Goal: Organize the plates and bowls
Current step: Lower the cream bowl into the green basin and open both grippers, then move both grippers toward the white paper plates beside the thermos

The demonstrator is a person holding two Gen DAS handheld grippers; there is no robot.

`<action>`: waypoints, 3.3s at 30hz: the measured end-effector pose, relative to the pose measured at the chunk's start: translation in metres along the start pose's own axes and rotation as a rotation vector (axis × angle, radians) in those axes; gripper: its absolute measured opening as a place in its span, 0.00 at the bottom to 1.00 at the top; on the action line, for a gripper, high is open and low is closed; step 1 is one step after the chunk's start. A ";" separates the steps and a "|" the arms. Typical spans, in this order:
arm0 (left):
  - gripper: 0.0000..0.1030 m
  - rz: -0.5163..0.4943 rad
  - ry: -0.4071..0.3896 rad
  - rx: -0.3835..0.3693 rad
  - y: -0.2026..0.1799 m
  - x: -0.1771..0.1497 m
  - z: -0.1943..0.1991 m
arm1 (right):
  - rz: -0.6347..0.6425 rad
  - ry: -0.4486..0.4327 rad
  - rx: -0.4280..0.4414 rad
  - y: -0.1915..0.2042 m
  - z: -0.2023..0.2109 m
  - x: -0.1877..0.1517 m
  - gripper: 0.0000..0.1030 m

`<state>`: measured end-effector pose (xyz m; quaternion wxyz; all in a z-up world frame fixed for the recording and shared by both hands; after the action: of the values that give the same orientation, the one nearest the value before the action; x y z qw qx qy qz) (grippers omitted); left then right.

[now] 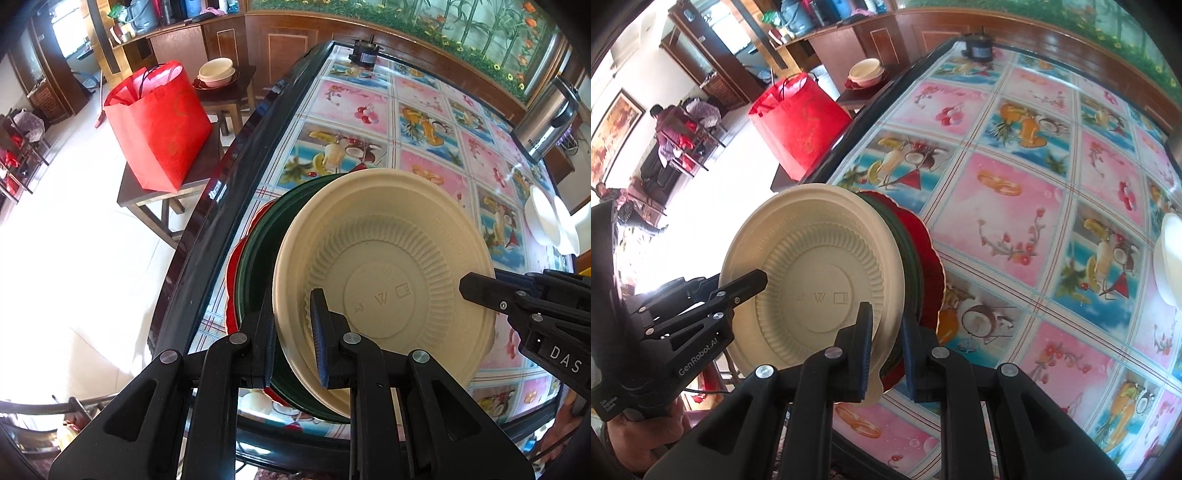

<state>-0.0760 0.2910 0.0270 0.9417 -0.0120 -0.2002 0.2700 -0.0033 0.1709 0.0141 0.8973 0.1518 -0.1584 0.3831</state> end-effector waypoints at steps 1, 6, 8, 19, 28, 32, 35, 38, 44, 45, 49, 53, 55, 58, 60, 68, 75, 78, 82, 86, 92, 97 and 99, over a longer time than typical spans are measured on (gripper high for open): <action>0.16 0.000 0.000 0.000 0.002 -0.001 0.000 | 0.002 0.006 -0.001 0.000 -0.002 -0.001 0.15; 0.16 -0.011 -0.003 0.018 0.007 -0.003 -0.003 | 0.017 0.024 -0.007 0.006 -0.008 -0.002 0.15; 0.16 -0.008 0.001 0.020 0.009 -0.004 -0.005 | 0.019 0.027 -0.008 0.008 -0.010 -0.002 0.15; 0.23 0.010 0.014 0.016 0.007 -0.006 -0.011 | 0.035 0.019 -0.040 0.008 -0.009 0.000 0.15; 0.40 -0.006 -0.029 0.013 0.001 0.002 -0.001 | 0.055 -0.002 -0.063 0.008 -0.008 0.006 0.23; 0.45 0.010 -0.050 -0.002 0.000 0.008 0.008 | 0.048 -0.016 -0.056 0.006 -0.003 0.007 0.27; 0.56 0.021 -0.072 -0.016 -0.004 0.014 0.016 | 0.035 -0.025 -0.048 0.004 0.002 0.007 0.27; 0.59 0.016 -0.083 -0.024 -0.009 0.018 0.019 | 0.031 -0.041 -0.051 0.004 0.008 0.008 0.35; 0.59 -0.003 -0.075 -0.047 -0.023 0.021 0.019 | 0.018 -0.060 -0.065 0.002 0.017 0.005 0.44; 0.59 -0.009 -0.077 -0.054 -0.027 0.022 0.020 | 0.011 -0.063 -0.066 0.000 0.019 0.004 0.45; 0.59 -0.035 -0.076 -0.074 -0.041 0.024 0.021 | -0.021 -0.073 -0.084 -0.009 0.026 -0.001 0.50; 0.59 -0.061 -0.084 -0.082 -0.057 0.026 0.024 | -0.057 -0.077 -0.092 -0.022 0.033 -0.008 0.51; 0.59 -0.063 -0.083 -0.089 -0.065 0.026 0.023 | -0.065 -0.080 -0.098 -0.028 0.038 -0.012 0.51; 0.59 -0.071 -0.078 -0.099 -0.085 0.024 0.022 | -0.075 -0.078 -0.108 -0.040 0.043 -0.018 0.52; 0.59 -0.086 -0.075 -0.106 -0.101 0.024 0.021 | -0.094 -0.075 -0.105 -0.052 0.046 -0.025 0.53; 0.59 -0.169 -0.067 -0.149 -0.183 0.017 0.016 | -0.194 -0.082 -0.141 -0.114 0.071 -0.056 0.54; 0.59 -0.264 -0.055 -0.201 -0.267 0.007 0.012 | -0.303 -0.100 -0.186 -0.181 0.097 -0.087 0.55; 0.59 -0.301 -0.051 -0.218 -0.303 0.002 0.008 | -0.349 -0.105 -0.206 -0.209 0.108 -0.101 0.55; 0.59 -0.341 -0.048 -0.237 -0.344 -0.002 0.004 | -0.401 -0.117 -0.233 -0.245 0.123 -0.118 0.55; 0.58 -0.375 -0.045 -0.250 -0.380 -0.006 -0.001 | -0.441 -0.124 -0.255 -0.277 0.133 -0.130 0.56; 0.58 -0.409 -0.035 -0.265 -0.423 -0.009 -0.010 | -0.491 -0.132 -0.277 -0.319 0.144 -0.147 0.57; 0.58 -0.426 -0.025 -0.282 -0.461 -0.010 -0.019 | -0.539 -0.135 -0.302 -0.355 0.153 -0.162 0.57; 0.58 -0.426 -0.011 -0.292 -0.477 -0.010 -0.024 | -0.564 -0.130 -0.321 -0.373 0.156 -0.171 0.58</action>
<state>0.1654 -0.1192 0.0639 0.9645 -0.1040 -0.2404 0.0338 0.1326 -0.2463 0.0302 0.9685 0.0702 -0.2255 0.0793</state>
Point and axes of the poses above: each gripper's, at about its wrist camera, not at the fingertips, and z roughly against the way its jaws point, y to its left, x to its top, the point moved 8 cm from there along -z, roughly the way its jaws point, and after that the axes turned 15 degrees about z, right-handed, at the moved point
